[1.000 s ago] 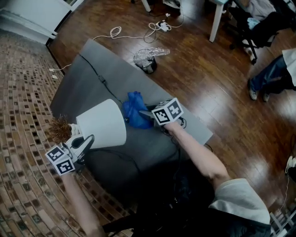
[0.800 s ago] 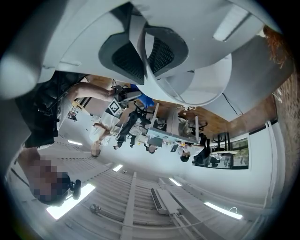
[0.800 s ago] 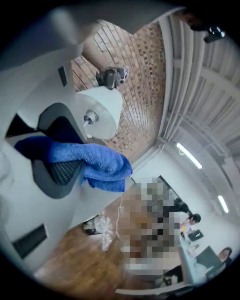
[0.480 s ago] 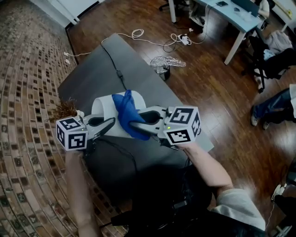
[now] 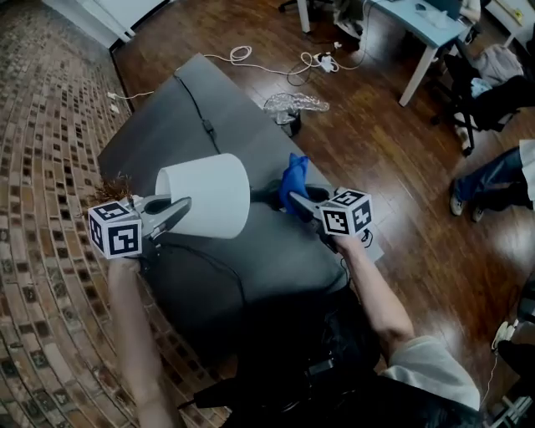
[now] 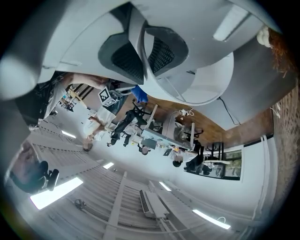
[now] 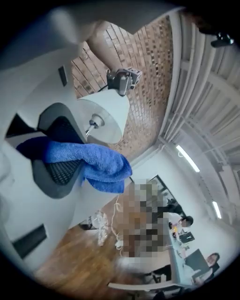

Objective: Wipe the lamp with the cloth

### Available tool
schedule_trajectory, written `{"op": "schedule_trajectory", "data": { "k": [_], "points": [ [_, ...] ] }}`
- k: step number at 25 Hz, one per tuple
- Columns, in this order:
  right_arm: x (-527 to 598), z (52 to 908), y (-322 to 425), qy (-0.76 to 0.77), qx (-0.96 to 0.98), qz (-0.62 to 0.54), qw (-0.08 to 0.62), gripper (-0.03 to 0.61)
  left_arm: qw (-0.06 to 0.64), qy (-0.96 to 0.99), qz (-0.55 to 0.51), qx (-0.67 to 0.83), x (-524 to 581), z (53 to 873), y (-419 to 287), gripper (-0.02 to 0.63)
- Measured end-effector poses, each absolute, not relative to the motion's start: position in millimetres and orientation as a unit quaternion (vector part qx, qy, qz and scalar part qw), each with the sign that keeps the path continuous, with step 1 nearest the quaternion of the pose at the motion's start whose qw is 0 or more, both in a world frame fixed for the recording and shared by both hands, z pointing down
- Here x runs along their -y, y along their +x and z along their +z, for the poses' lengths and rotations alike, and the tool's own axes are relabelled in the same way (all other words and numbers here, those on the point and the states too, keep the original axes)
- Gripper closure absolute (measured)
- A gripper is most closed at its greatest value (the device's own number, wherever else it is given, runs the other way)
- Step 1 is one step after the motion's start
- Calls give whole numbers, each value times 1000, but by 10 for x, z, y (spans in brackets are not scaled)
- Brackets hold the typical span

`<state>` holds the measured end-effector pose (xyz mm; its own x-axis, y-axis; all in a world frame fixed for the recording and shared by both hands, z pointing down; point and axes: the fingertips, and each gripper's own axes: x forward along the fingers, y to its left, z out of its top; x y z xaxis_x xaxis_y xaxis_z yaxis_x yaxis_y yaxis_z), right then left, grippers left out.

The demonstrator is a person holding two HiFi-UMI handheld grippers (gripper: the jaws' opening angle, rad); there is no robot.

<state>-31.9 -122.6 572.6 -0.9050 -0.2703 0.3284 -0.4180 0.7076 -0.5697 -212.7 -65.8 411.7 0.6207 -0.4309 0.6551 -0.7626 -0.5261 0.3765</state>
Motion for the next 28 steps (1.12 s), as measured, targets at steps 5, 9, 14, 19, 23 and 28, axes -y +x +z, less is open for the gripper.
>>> {"op": "schedule_trajectory", "data": {
  "k": [5, 9, 14, 19, 23, 28],
  "points": [
    [1371, 4696, -773, 180, 976, 120, 3, 500, 356, 832, 235, 354, 784, 4076, -2155, 586],
    [956, 4494, -1162, 111, 994, -2, 7, 500, 378, 826, 205, 366, 919, 4060, -2159, 594],
    [-7, 4861, -1210, -8, 997, 65, -42, 500, 404, 806, 169, 397, 1028, 4074, -2395, 594],
    [1130, 4760, -868, 143, 945, 240, -169, 500, 439, 781, 117, 428, 1211, 4113, -2653, 592],
    [1331, 4759, -1367, 102, 955, 259, -107, 500, 467, 752, 88, 457, 1216, 4173, -2805, 591],
    [314, 5336, -1677, 25, 950, 306, -57, 502, 485, 735, 51, 471, 1200, 4245, -2967, 586]
  ]
}}
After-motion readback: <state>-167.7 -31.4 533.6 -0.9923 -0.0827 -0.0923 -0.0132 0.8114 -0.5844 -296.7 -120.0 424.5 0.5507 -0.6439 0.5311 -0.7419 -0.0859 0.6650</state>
